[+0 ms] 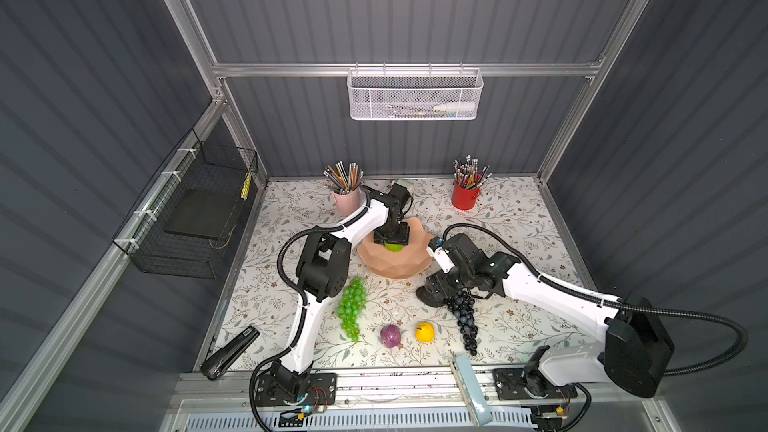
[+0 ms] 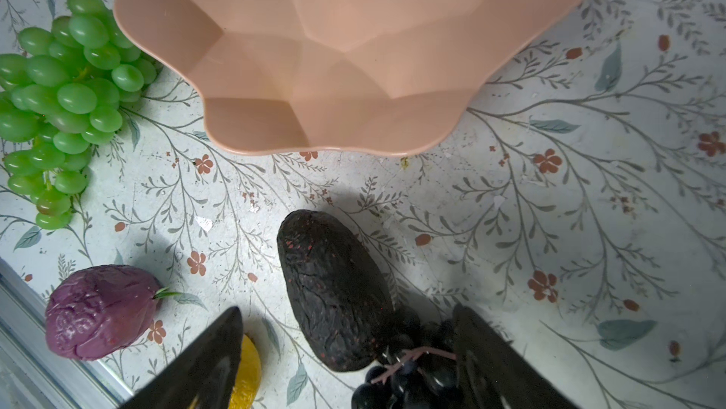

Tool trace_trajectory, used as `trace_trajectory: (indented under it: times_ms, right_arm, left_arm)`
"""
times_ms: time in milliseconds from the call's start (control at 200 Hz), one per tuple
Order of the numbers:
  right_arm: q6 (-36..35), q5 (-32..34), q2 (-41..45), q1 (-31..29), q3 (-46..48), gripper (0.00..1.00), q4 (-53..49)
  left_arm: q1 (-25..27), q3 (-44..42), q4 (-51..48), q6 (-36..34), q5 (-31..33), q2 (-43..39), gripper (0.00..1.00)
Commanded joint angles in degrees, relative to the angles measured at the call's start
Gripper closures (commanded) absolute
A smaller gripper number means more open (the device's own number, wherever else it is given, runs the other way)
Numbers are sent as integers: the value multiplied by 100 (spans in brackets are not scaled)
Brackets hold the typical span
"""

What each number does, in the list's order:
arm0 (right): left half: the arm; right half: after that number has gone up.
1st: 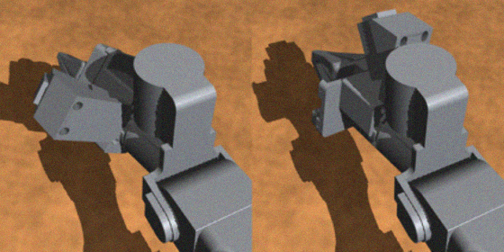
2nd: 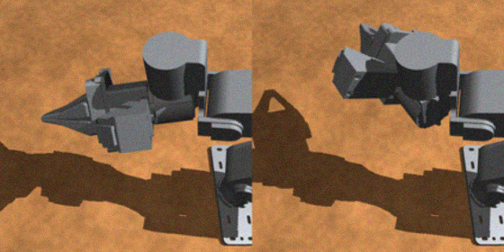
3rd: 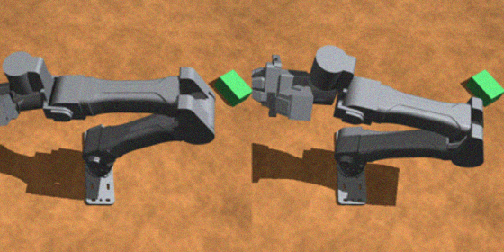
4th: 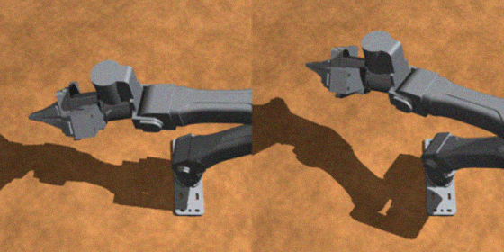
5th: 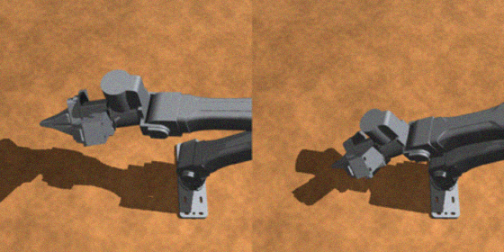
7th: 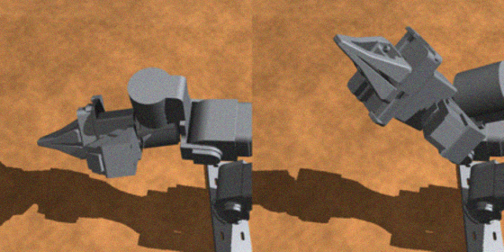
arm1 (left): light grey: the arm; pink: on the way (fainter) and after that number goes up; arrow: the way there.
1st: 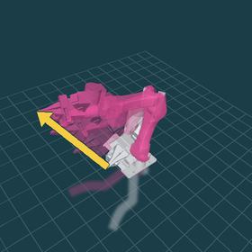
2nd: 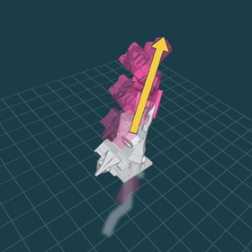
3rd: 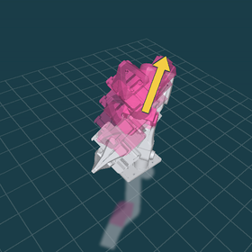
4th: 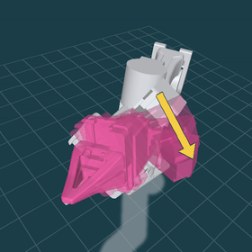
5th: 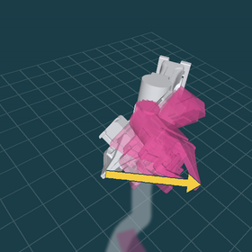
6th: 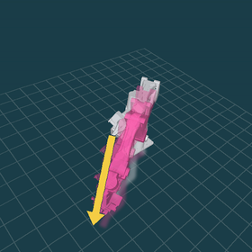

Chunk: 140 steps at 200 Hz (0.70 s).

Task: Place and organize the fake fruits in the fruit bowl
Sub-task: 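Lift green fruit over bowl with left gripper while right reaches avocado, then release green fruit into bowl with left gripper while right grasps avocado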

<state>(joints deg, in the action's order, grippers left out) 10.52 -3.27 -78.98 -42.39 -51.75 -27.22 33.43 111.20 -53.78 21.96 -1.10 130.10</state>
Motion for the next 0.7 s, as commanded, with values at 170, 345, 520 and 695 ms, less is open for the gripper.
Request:
trace_trajectory:
  times_ms: [170, 345, 520, 695]
  right_arm:
    - [-30, 65, -288, -181, 78, 16, 72]
    - [-75, 71, -514, -268, 37, 16, 108]
    - [-64, 116, -643, -383, 48, 16, 155]
    - [-84, 184, -792, -432, 18, 16, 227]
  left_arm:
    - [2, 77, 13, -111, -63, 225, 37]
    - [6, -13, 78, -109, -135, 163, 25]
    - [1, -176, 160, -133, -97, -12, 10]
    - [6, -165, 225, -100, -50, -241, 6]
